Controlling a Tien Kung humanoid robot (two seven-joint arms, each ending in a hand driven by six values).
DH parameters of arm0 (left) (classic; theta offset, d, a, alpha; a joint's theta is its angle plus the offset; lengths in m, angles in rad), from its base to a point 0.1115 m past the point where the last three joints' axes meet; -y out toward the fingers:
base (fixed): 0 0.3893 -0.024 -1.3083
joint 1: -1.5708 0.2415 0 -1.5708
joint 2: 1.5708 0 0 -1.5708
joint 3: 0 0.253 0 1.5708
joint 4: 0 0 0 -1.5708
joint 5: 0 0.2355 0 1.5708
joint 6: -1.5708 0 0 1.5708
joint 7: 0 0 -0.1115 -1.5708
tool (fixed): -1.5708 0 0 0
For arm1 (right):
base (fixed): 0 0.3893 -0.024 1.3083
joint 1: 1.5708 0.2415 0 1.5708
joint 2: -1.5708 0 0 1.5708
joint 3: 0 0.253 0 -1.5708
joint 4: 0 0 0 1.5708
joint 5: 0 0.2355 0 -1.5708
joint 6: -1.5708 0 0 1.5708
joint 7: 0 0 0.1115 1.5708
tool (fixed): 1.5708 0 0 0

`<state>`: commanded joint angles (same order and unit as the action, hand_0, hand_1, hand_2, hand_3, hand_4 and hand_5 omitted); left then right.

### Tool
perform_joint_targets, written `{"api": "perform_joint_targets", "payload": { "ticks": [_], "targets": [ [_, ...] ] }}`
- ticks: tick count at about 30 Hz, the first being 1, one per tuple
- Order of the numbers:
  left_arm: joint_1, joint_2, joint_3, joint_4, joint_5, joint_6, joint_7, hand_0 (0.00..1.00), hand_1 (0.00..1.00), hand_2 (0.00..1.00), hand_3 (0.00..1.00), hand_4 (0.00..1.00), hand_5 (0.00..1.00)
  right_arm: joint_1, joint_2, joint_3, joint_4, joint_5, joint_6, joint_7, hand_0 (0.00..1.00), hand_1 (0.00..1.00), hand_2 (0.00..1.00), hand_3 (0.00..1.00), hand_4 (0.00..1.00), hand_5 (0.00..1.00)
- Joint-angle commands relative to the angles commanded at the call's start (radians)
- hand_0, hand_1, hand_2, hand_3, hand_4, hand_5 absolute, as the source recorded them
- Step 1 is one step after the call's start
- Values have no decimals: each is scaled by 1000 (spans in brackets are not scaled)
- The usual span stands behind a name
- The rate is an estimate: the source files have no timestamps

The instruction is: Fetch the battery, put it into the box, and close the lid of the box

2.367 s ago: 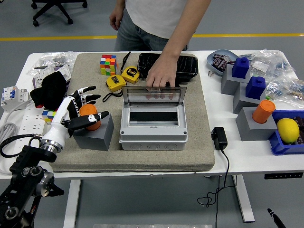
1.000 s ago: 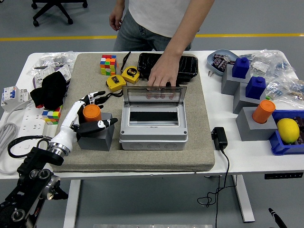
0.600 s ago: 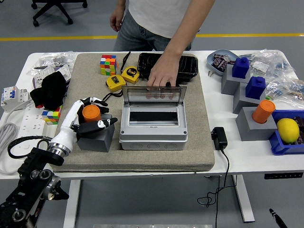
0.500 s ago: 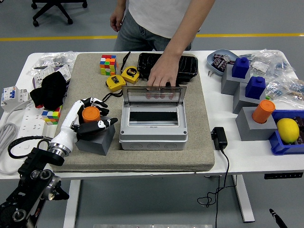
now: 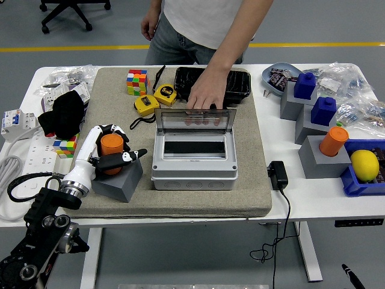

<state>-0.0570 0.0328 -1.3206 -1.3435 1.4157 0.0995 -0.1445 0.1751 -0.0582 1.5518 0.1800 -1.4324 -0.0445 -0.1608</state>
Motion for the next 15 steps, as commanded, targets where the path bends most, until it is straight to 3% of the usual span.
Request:
{"api": "perform_joint_targets", "payload": {
  "ticks": [15],
  "targets": [
    [-7,5,20,-27,-60,40,-54,105,104,103,93,998,2,1,0,-2,0,6,-1,0,776,701,720,766,998,998]
  ]
}}
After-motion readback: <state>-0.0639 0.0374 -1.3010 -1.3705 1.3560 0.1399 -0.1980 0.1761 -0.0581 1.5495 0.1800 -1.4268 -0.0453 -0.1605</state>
